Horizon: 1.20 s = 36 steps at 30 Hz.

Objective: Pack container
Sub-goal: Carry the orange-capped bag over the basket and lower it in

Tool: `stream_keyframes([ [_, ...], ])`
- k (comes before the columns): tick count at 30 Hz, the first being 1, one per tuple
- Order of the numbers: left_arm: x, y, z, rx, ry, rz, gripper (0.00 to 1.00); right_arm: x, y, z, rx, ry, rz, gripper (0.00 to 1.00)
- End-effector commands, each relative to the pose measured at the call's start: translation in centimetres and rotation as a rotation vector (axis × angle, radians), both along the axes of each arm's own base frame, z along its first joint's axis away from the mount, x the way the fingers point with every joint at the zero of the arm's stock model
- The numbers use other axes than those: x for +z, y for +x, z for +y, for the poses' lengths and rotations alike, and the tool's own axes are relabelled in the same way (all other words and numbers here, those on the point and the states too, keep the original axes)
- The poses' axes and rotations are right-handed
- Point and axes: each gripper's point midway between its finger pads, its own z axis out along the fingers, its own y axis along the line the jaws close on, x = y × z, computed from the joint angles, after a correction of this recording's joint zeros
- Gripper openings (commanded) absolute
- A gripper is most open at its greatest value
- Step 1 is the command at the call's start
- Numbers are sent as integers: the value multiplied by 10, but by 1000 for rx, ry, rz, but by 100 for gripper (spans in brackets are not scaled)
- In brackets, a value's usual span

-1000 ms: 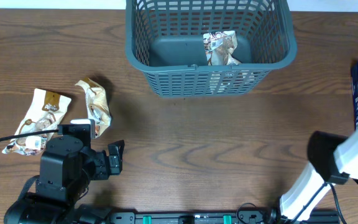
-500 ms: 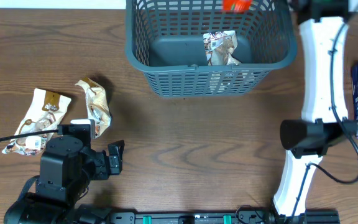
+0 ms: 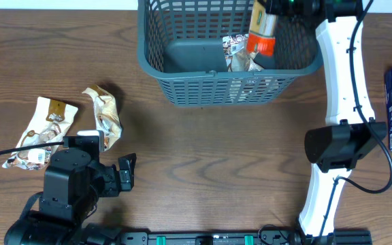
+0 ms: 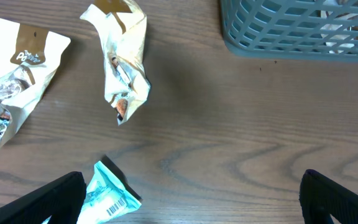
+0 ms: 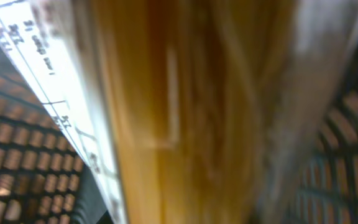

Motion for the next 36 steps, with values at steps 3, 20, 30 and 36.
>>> stream_keyframes([
  [3,2,0,2,0,13,-8,99,24,-23,2,17,-150,-44,1],
  [20,2,0,2,0,13,-8,98,-57,-50,12,82,-269,176,1],
  [30,2,0,2,0,13,-8,99,-56,-46,9,69,-282,164,35],
  [36,2,0,2,0,13,-8,99,-53,-43,10,66,-279,144,43],
])
